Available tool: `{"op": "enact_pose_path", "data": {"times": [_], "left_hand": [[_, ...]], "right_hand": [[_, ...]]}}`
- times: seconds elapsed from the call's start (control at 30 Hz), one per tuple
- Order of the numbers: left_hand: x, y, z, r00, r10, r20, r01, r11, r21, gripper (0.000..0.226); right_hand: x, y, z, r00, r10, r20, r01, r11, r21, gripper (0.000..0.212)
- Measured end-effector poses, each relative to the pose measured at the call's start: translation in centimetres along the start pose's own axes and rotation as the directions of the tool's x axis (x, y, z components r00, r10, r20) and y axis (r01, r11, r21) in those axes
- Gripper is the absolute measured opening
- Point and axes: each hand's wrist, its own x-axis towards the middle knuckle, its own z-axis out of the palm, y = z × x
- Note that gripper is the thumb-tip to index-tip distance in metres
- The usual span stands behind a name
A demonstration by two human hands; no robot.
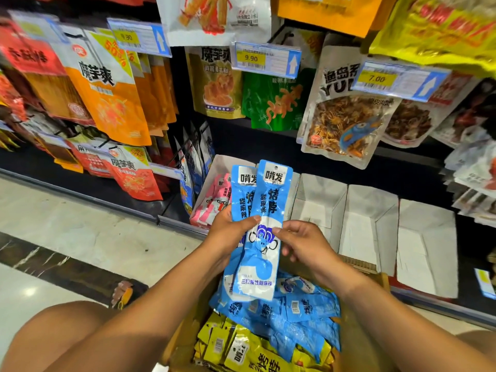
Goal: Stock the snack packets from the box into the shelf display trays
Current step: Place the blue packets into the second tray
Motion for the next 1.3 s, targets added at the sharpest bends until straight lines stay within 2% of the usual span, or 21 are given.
{"op": "enact_pose_path", "data": {"times": [0.17,0.23,0.37,0.57,0.67,1.0,1.07,1.2,1.27,1.3], "left_hand": [[1.3,1.4,-1.6,0.982,-0.043,-0.182,0.049,0.998,0.031,0.018],[1.8,1.8,-2.7,0.975,-0.052,-0.215,0.059,0.998,0.03,0.019],[2.6,2.6,-5.0,0.975,-0.022,-0.222,0.035,0.998,0.053,0.024],[3.4,3.7,-7.5,0.961,0.043,-0.272,-0.033,0.999,0.042,0.016],[3.7,3.7,-8.2,0.958,0.044,-0.284,-0.034,0.999,0.04,0.017],[4.3,2.8,-9.5,0.942,0.052,-0.332,-0.033,0.997,0.063,0.011],[4.2,2.7,-9.7,0.947,0.039,-0.318,-0.023,0.998,0.054,0.011],[4.4,2.5,-9.5,0.952,0.005,-0.306,0.006,0.999,0.034,0.012],[4.4,2.5,-9.4,0.951,-0.009,-0.31,0.022,0.999,0.039,0.012],[4.3,2.6,-9.4,0.951,-0.017,-0.308,0.03,0.999,0.035,0.012]], "right_hand": [[4.3,-0.5,-2.0,0.993,0.101,-0.053,-0.096,0.992,0.08,0.013],[7.1,-0.6,-2.7,0.987,0.129,-0.092,-0.123,0.99,0.069,0.019],[13.9,-0.2,-2.7,0.966,0.199,-0.163,-0.2,0.98,0.015,0.025],[22.0,2.1,-0.9,0.938,0.254,-0.238,-0.279,0.957,-0.076,0.024],[24.6,3.6,0.3,0.926,0.271,-0.261,-0.313,0.94,-0.134,0.013],[30.7,10.8,2.8,0.874,0.394,-0.285,-0.43,0.9,-0.076,0.016],[31.6,12.2,3.0,0.863,0.422,-0.278,-0.454,0.889,-0.057,0.023],[32.3,13.7,3.2,0.876,0.423,-0.231,-0.461,0.876,-0.142,0.048],[31.9,13.6,3.8,0.905,0.347,-0.245,-0.416,0.841,-0.346,0.042],[31.6,13.4,4.1,0.919,0.294,-0.262,-0.39,0.774,-0.499,0.042]]}}
